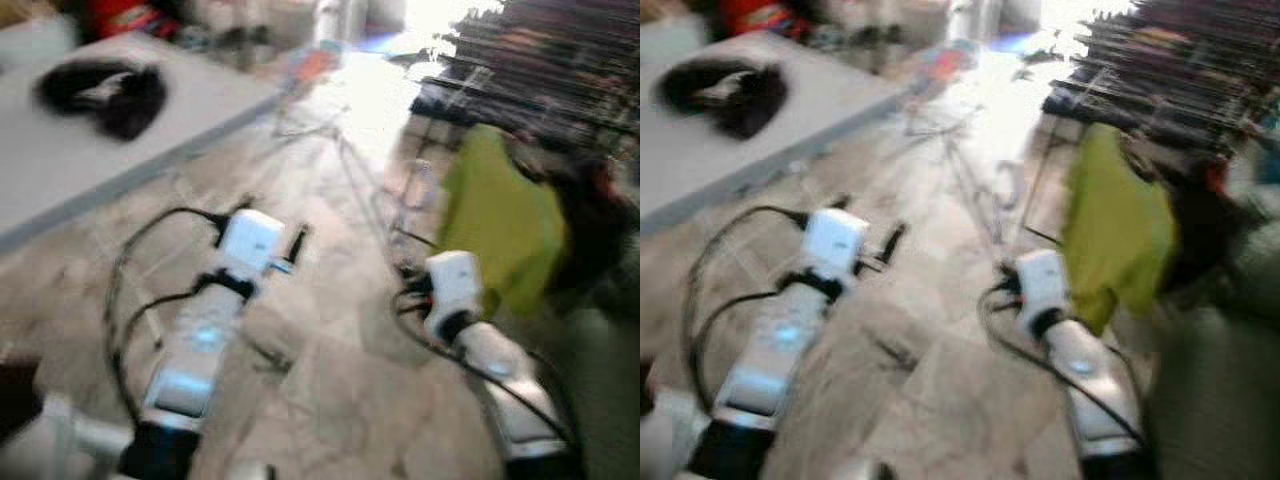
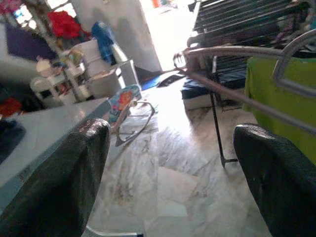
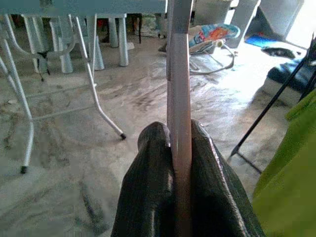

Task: Hang hanger

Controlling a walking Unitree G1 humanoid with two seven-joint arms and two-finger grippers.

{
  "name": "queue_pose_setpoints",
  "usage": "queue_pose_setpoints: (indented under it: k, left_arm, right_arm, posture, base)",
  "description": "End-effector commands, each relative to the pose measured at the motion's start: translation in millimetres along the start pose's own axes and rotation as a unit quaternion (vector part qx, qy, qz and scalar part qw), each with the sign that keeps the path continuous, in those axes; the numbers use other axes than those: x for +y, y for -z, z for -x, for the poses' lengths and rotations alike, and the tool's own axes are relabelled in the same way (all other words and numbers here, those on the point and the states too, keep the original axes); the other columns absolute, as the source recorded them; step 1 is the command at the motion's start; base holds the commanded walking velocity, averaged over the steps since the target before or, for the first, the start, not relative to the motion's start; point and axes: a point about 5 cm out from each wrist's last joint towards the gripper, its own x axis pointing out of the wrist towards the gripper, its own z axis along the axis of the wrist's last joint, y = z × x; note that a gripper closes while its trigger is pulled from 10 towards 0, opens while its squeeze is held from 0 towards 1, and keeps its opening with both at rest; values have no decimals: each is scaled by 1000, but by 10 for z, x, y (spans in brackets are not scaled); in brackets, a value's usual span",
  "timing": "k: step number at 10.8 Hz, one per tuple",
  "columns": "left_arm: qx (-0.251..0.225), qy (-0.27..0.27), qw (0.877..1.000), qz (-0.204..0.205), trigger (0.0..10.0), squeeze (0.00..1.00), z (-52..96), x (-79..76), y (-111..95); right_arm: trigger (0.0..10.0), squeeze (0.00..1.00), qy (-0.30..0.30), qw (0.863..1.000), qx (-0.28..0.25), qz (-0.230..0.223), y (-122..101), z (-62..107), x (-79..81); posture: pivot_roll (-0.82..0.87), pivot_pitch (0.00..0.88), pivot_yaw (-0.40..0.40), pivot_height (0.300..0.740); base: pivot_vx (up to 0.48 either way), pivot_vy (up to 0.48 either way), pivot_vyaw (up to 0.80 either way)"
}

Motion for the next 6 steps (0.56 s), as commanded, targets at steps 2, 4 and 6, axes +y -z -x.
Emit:
queue_pose_setpoints:
  k: [2,4,6]
  left_arm:
    - [7,-17,1000,-19,10000,0,-56,94,70]
    - [-11,2,1000,-16,10000,0,-169,42,-17]
    - [-14,9,1000,-17,10000,0,-194,71,25]
  right_arm:
    - [10000,0,-10,1000,-30,3,-157,-133,60]
    - [10000,0,8,999,-53,-7,-267,-181,-17]
    - [10000,0,22,998,-56,3,-247,-191,-77]
  posture:
    - [-62,0,-15,740]
    - [-76,0,15,740]
    - [-91,0,31,740]
  base:
    - [0,0,800]
    - [0,0,800]
    - [0,0,800]
